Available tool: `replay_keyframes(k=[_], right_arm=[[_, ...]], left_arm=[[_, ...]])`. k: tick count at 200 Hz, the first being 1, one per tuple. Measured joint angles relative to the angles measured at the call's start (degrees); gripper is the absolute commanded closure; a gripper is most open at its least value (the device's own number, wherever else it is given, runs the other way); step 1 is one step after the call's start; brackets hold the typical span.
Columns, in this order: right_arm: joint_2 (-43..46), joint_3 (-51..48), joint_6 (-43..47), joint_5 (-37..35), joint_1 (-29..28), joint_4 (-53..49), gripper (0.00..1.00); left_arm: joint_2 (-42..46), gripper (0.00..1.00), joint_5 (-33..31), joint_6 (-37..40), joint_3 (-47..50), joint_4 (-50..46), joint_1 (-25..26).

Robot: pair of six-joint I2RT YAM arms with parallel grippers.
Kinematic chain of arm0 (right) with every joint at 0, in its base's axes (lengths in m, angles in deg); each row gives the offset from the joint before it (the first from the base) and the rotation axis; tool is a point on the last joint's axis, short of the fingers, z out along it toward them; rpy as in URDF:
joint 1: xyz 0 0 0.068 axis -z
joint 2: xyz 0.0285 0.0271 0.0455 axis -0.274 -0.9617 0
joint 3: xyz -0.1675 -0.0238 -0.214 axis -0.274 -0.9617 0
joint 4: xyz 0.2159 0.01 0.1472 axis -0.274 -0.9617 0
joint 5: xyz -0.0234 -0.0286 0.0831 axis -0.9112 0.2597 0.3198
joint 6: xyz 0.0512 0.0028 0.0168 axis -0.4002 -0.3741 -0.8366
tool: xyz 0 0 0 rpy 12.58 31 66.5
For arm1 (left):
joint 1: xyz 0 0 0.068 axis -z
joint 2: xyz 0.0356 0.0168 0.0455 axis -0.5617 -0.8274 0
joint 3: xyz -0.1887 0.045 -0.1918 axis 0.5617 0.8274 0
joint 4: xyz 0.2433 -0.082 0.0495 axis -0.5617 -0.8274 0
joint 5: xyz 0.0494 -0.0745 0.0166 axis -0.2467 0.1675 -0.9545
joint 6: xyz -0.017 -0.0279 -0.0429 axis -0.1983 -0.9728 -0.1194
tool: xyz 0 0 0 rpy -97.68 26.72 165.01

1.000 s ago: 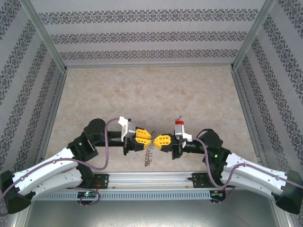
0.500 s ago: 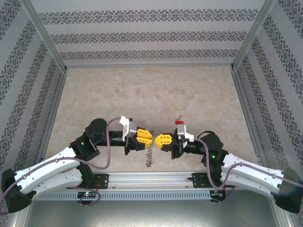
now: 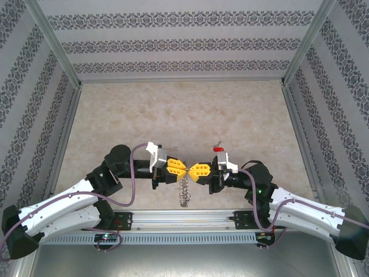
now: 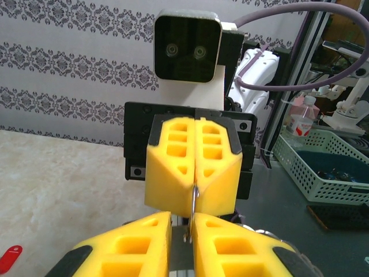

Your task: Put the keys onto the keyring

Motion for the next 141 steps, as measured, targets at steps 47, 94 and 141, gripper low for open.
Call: replay_keyframes(k=[47,94,141], right_arm=[[-0.26,0.00,-0.31,-0.20,0.04,1.11,1.00],[0.94,-0.20,-0.20,-0.85,0.00,-0.96,0.78],[11.67,1.49,5.01,-7.02,0.00,-21.59,0.62]], left_arm=[[0.02,1.00,0.66,-0.13,0.04,0.26,-0.04],[0.00,1.00,0.87,0.13,0.04,-0.17,-0.02],[-0.15,1.00,-3.58,8.35,-6.08,-16.94,1.07]])
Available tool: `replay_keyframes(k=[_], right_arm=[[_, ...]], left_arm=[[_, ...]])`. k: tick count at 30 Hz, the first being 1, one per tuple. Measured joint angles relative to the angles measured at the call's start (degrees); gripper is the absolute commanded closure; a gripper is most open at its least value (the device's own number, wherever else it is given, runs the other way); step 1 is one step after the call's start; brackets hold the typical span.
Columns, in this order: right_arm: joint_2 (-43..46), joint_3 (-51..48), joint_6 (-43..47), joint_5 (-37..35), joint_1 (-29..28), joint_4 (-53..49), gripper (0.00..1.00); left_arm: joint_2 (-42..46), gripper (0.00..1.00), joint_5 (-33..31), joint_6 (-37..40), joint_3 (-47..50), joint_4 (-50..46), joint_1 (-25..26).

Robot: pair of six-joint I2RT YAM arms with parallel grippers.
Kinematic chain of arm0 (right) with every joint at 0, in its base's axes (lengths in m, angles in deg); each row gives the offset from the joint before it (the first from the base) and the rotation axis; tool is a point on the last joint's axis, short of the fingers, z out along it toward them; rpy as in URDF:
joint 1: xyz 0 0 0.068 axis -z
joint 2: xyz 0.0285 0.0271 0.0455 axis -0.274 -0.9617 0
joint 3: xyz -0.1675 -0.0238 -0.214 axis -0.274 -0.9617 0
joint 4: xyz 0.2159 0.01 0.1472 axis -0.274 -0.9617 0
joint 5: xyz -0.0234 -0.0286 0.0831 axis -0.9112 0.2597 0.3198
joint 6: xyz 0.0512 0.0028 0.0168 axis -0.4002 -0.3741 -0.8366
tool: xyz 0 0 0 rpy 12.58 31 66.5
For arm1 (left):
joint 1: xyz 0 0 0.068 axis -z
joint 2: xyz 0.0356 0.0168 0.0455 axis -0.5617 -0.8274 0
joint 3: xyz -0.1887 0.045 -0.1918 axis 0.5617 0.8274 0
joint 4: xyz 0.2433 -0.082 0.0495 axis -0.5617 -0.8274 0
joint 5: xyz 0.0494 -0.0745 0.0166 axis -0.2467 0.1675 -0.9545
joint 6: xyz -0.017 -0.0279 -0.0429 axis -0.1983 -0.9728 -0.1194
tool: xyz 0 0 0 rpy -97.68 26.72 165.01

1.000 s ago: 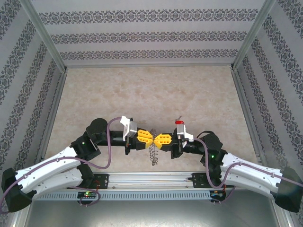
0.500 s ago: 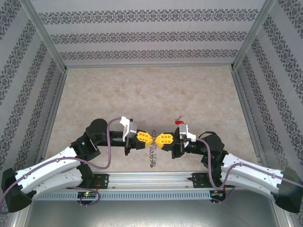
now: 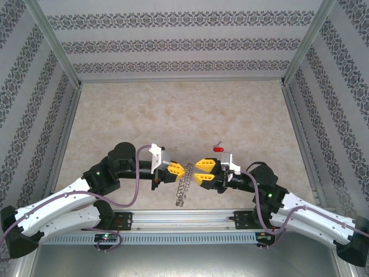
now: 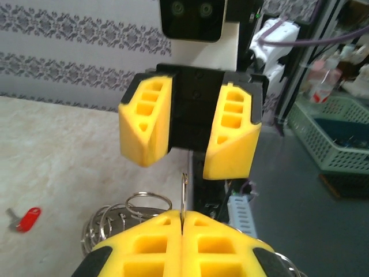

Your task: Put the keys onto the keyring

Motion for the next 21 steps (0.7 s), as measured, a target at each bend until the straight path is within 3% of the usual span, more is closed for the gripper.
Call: replay_keyframes(k=[4,9,21], right_arm=[[4.09,2.75,2.80,-2.62,0.02,-9.57,0.61],[2.67,3.85,4.46,-2.93,0.00,-15.74,0.61],[-6.34,5.99,5.97,0.35,-1.05,-17.09,0.65]], left_arm=[[-1.36,1.00,-4.98,6.60,-6.54,-10.40,2.71],[-4.07,1.00,-9.07,11.74,-10.62,-19.10,4.20],[-5.79,1.00,-11.63,15.30,-10.80,-26.34,4.20]])
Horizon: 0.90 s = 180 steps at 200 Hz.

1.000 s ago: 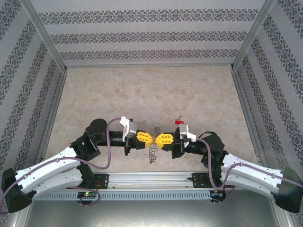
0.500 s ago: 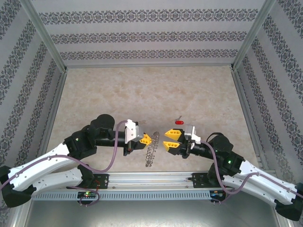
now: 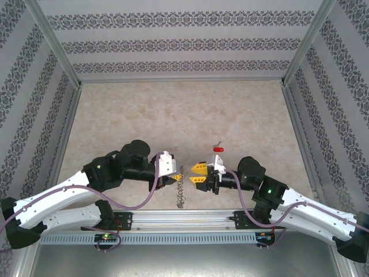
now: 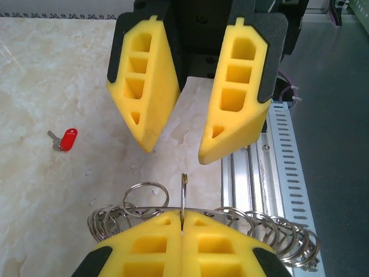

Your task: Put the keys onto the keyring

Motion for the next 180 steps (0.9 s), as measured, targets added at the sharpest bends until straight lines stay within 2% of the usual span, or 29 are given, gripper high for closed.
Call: replay_keyframes(k=[99,118,147,180], right_arm=[[-4.90,1.84,1.05,2.54,-2.71,1.73,0.70],[-6.01,2.49,1.31,2.51,-2.99,1.73,0.77],[-6.71,3.23,2.14,2.40,-3.08,1.84,0.99],[-6.45,3.23,2.73,2.29,-3.08,1.73,1.00]], left_arm=[[-0.07,1.00,0.07,0.33,0.00,-0.17,0.00],[-0.04,1.00,0.09,0.33,0.00,-0.28,0.00],[0.00,1.00,0.76,0.31,0.00,-0.37,0.28],[0.13,1.00,1.01,0.28,0.00,-0.55,0.33]])
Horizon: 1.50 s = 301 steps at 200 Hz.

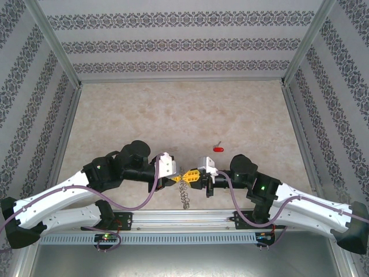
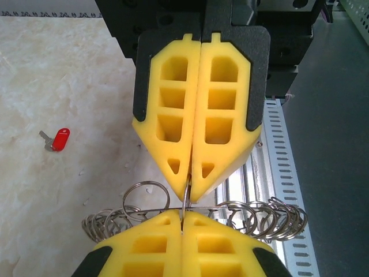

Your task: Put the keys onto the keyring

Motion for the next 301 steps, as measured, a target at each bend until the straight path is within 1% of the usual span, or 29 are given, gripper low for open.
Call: replay_keyframes(k=[13,27,38,73,110,134,152,176,188,196,231,235,236,237,239,240,241,246,247,248,256,262,270,274,285,295,301], right_arm=[[0.37,-0.04,0.00,-0.02,0.00,0.02,1.00],[1.07,-0.37,0.00,0.00,0.00,0.57,1.00],[1.86,-0.76,-0.02,0.02,-0.02,1.38,1.00],[4.00,-2.10,-0.24,0.24,0.00,4.07,1.00],[3.15,-2.89,-1.01,1.11,0.00,7.26,1.00],[2.69,-3.45,-1.73,1.73,0.00,8.61,1.00],[2.82,-3.56,-1.92,1.77,0.00,9.11,1.00],[3.37,-3.87,-1.97,1.86,0.00,9.66,1.00],[3.43,-3.91,-1.97,1.90,0.00,9.73,1.00],[3.43,-3.91,-1.97,1.97,0.00,9.73,1.00],[2.75,-3.91,-2.19,2.29,0.00,9.94,1.00],[2.75,-3.91,-2.21,2.34,0.00,9.94,0.95],[2.73,-3.91,-2.23,2.34,0.00,9.94,0.91],[2.73,-3.91,-2.21,2.34,0.00,9.94,0.91],[2.73,-3.91,-2.23,2.34,0.00,9.94,0.87],[2.73,-3.91,-2.23,2.34,0.00,9.94,0.83],[2.73,-3.91,-2.25,2.34,0.00,9.94,0.83],[2.69,-3.91,-2.51,2.25,0.00,9.90,0.73],[2.69,-3.91,-2.49,2.25,0.00,9.94,0.70],[2.69,-3.91,-2.49,2.25,0.00,9.94,0.70],[2.62,-3.89,-2.95,2.14,-0.04,9.86,0.60],[2.62,-3.87,-3.10,1.77,-0.17,9.73,0.47],[2.80,-3.74,-3.45,1.25,-0.26,9.01,0.35],[2.89,-3.67,-3.45,0.94,-0.26,8.52,0.32],[4.04,-3.65,-4.15,-0.35,-0.24,6.80,0.18],[5.81,-3.58,-4.22,-2.03,-0.26,4.52,0.15],[7.30,-3.43,-4.55,-3.19,-0.26,2.80,0.14]], left_arm=[[0.09,1.00,0.33,-0.04,0.00,0.24,0.00],[0.31,0.90,0.90,-0.33,0.07,0.96,0.00],[0.63,0.86,1.55,-1.05,0.42,2.12,0.00],[2.69,0.86,2.95,-3.17,2.84,5.51,0.00],[2.82,0.86,3.93,-4.98,4.09,8.35,0.00],[2.91,0.86,4.79,-5.90,4.31,9.77,0.00],[3.45,0.90,5.01,-6.27,4.79,10.69,0.00],[3.58,0.91,5.18,-6.80,4.92,11.47,0.00],[3.58,0.95,5.31,-7.08,5.07,11.89,0.00],[3.61,1.00,5.38,-7.32,5.18,12.04,0.00],[4.02,1.00,5.35,-7.39,5.77,12.26,-0.02],[4.09,1.00,5.33,-7.39,5.81,12.24,-0.02],[4.11,1.00,5.31,-7.39,5.81,12.24,-0.02],[4.11,1.00,5.31,-7.39,5.81,12.24,-0.02],[4.11,1.00,5.31,-7.39,5.84,12.24,-0.02],[4.13,1.00,5.31,-7.39,5.86,12.24,-0.02],[4.13,1.00,5.29,-7.39,5.86,12.24,-0.02],[4.24,1.00,5.11,-7.39,5.92,12.26,-0.02],[4.24,1.00,5.09,-7.39,5.95,12.26,-0.02],[4.24,1.00,5.09,-7.39,5.95,12.26,-0.02],[4.37,1.00,4.52,-7.34,6.05,12.28,0.00],[4.48,1.00,4.07,-7.34,6.23,12.26,0.00],[4.81,1.00,3.23,-7.32,6.60,12.26,0.00],[4.96,1.00,2.89,-7.32,6.80,12.26,0.00],[5.57,1.00,1.81,-7.32,7.43,12.26,0.00],[6.38,1.00,0.87,-7.32,8.28,12.44,-0.02],[7.04,1.00,0.28,-7.34,9.01,12.68,-0.02]])
